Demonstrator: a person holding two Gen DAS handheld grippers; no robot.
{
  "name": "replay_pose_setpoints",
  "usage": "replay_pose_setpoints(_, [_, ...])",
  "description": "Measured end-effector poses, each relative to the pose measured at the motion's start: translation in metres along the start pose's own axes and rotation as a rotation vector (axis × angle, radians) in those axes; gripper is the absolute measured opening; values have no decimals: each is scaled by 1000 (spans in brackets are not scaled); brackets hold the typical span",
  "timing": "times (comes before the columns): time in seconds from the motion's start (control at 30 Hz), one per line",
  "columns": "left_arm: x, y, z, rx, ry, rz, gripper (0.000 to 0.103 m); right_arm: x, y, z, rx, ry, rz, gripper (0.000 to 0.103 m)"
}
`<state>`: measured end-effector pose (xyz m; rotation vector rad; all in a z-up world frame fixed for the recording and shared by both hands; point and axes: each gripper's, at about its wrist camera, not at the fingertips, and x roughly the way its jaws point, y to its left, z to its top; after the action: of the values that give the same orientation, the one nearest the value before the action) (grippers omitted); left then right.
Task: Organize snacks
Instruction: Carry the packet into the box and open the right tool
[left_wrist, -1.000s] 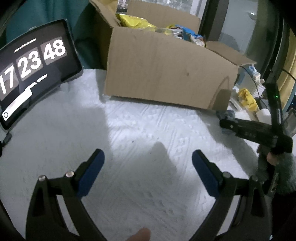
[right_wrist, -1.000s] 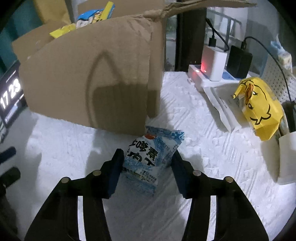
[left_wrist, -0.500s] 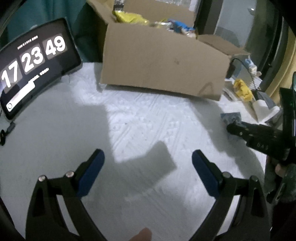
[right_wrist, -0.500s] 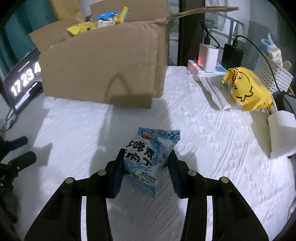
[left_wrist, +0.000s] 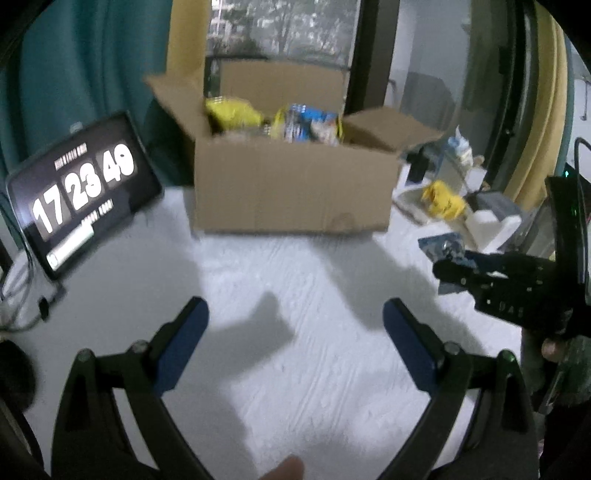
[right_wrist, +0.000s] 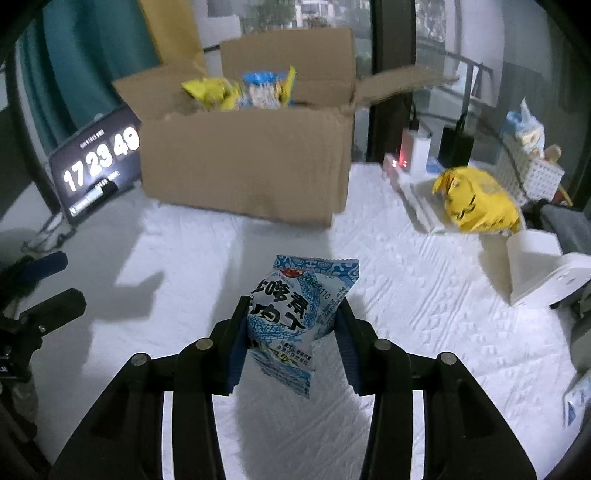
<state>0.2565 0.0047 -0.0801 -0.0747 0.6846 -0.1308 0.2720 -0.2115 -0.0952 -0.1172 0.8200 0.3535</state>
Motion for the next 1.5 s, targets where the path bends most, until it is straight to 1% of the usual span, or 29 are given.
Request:
replay_pose_setpoints(0.23, [-38,-8,37,49,-124,17,96,-35,7,25,-16,-95,12,46])
replay_pose_setpoints(0.43, [-56,-13,62,85,-211,36,96,-56,9,47,-40,-161,14,46])
replay_pose_setpoints(0.53, [-57,-16,74,115,-245,87,96,-63,10,60,-53,-188,13,46])
replay_pose_setpoints(0.6, [-55,-16,81,126,-260,106,96,-66,10,69,-60,-205,12,46])
replay_pose_setpoints(0.8, [-48,-15,107,130,-296,110,96,-71,10,94,-81,-246,3,46])
replay_pose_setpoints(1.0, [-40,-12,130,131,-335,105,96,-66,9,117,-90,-267,-1,46])
replay_pose_setpoints(1.23, [-12,-1,158,119,-357,114,96,-44,4,148,-110,-275,-14,46])
replay_pose_setpoints(1.4, [21,12,178,82,-351,105,96,-21,-7,176,-99,-278,-25,46])
replay_pose_setpoints(1.5, [36,17,188,78,-360,102,96,-4,-13,191,-94,-271,-29,46])
